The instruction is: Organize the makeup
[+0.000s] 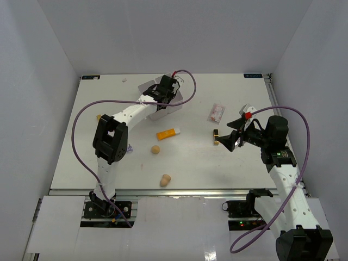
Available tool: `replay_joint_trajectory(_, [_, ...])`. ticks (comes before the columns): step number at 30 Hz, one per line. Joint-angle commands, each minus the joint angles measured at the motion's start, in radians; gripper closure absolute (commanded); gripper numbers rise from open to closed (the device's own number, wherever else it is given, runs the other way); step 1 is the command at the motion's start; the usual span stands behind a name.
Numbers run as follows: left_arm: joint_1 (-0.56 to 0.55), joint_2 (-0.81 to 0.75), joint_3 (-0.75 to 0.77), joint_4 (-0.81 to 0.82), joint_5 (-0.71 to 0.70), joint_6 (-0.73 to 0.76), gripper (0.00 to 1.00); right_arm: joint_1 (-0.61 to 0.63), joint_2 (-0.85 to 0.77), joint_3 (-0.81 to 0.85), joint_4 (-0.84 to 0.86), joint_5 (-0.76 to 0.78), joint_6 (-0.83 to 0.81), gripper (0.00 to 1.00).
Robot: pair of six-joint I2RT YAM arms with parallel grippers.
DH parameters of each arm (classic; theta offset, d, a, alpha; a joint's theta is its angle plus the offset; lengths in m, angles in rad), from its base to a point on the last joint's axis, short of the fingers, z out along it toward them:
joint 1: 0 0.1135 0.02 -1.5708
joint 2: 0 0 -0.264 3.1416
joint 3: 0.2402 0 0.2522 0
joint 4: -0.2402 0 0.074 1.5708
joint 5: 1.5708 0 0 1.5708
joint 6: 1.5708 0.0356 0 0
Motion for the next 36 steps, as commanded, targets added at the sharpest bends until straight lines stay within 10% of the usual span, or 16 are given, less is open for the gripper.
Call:
replay_joint_trajectory(1, [0.0,-0.038,0.002,0.024,-0.033,-0.003,0.56,-0.008,0.0,-0.005,0.017,-0.026,-0.007,0.1])
replay_joint_trajectory(8, [-0.024,-0.058,0.008,0.022,-0.041,-0.003,0.28,-0.018,0.001,-0.008,0.017,-0.032,-0.009,0.1])
replay_joint_trajectory(22, [-0.058,-0.286,0.01,-0.018,0.133,-0.146,0.15,-0.032,0.006,0.004,-0.122,-0.234,-0.231,0.1])
replay_joint_trajectory(27, [-0.05,-0.564,-0.217,0.051,0.338,-0.305,0.05,-0.005,0.058,0.073,-0.322,-0.333,-0.433,0.1])
replay_joint_trajectory(36, [-0.022,-1.204,-0.851,0.168,0.615,-0.56,0.02,0.47,0.285,0.238,-0.523,-0.033,-0.658,0.1])
